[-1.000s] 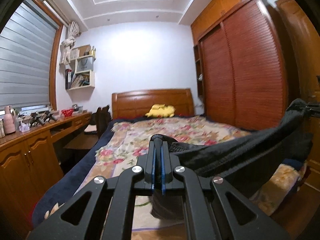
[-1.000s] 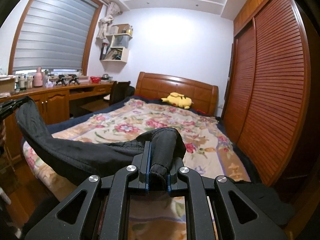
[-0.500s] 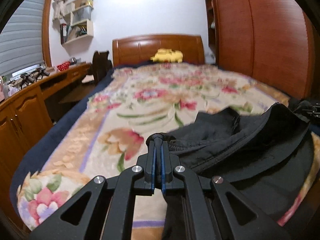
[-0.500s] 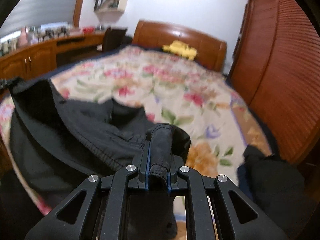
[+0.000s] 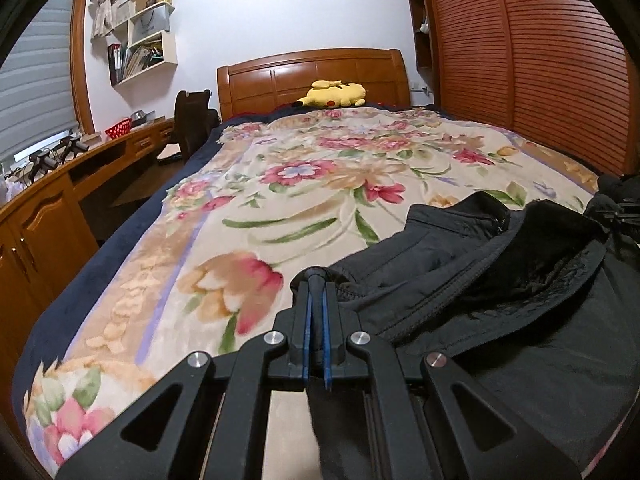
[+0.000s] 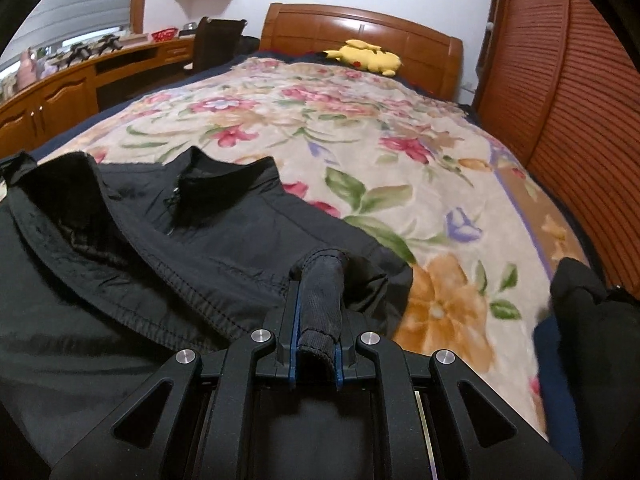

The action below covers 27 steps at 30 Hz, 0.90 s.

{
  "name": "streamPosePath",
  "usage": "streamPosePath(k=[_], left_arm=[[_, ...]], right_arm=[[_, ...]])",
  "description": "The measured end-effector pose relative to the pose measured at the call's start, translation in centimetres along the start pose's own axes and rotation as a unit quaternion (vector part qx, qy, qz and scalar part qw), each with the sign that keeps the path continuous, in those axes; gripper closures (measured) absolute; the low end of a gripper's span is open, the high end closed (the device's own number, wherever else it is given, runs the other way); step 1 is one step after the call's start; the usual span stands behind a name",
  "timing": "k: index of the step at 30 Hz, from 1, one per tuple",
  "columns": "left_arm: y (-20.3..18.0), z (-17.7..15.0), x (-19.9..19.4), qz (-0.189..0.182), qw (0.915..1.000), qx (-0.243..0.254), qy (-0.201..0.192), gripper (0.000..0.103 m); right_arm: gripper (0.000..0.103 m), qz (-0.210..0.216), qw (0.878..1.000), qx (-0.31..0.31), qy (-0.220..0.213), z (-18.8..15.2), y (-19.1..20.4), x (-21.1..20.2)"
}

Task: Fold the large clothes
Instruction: 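Lift the hem with both grippers and fold it toward the collar, then release both grippers and lay the folded jacket flat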

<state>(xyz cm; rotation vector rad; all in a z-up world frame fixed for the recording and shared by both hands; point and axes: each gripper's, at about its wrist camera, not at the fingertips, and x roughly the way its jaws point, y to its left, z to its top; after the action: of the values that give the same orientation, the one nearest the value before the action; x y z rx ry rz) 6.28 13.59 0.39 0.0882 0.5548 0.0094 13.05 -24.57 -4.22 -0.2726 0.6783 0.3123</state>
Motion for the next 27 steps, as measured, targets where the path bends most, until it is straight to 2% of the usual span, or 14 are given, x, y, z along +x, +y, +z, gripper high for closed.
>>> streamPosePath(k=[13, 22, 27], left_arm=[[0.2, 3.4, 5.6, 0.014, 0.9998, 0.01, 0.004, 0.101], [-0.1, 6.0, 9.4, 0.031, 0.9992, 0.024, 0.007, 0.1], [0.3, 7.0, 11.4, 0.029, 0.9993, 0.016, 0.017, 0.098]], right_arm=[[0.093, -0.022, 1.0, -0.01, -0.016, 5.3, -1.6, 4.3], [0.092, -0.035, 0.999, -0.003, -0.003, 8.8, -2.6, 9.0], [0.092, -0.035, 0.999, 0.004, 0.009, 10.0, -2.6, 11.3]])
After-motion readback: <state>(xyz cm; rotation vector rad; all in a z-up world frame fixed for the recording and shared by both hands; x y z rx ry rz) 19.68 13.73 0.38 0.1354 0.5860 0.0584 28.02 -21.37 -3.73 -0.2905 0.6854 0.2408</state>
